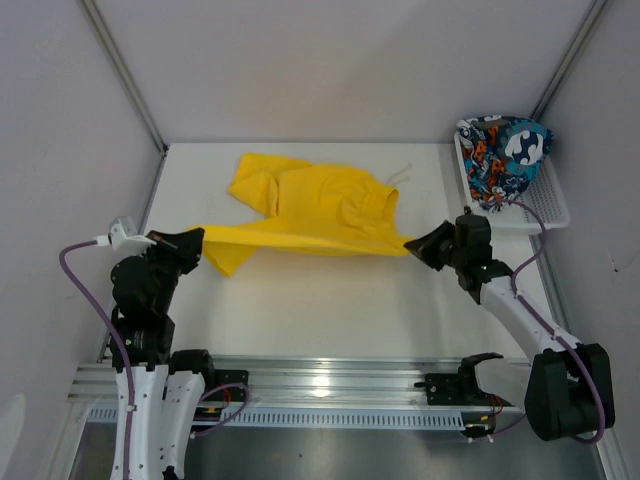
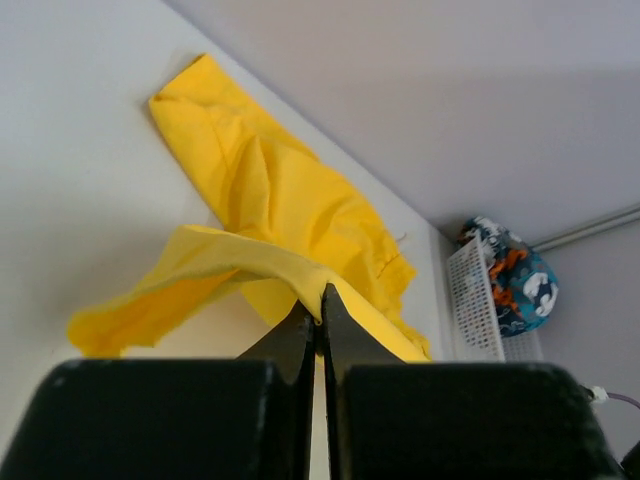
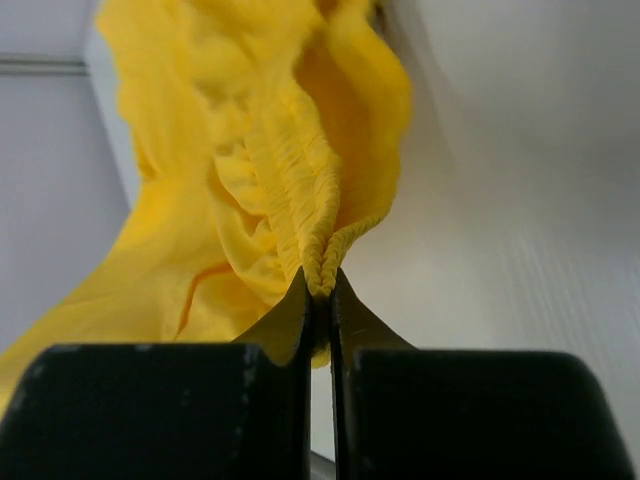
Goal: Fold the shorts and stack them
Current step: Flatten the shorts out
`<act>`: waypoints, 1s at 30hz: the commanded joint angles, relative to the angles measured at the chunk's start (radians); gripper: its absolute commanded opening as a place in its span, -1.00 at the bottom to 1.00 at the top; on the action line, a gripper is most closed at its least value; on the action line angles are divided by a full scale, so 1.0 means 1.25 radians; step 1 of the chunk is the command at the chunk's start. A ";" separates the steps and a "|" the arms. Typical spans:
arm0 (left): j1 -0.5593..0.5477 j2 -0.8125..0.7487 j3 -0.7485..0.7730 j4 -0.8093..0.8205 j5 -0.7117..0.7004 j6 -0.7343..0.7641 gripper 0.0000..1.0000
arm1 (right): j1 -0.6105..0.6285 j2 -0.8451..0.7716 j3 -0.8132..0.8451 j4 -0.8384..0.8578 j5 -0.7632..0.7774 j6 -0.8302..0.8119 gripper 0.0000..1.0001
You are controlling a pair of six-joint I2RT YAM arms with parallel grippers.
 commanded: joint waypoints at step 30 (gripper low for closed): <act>0.002 0.041 0.027 -0.277 -0.364 0.064 -1.00 | 0.858 0.002 -0.133 -0.379 0.602 0.417 -1.00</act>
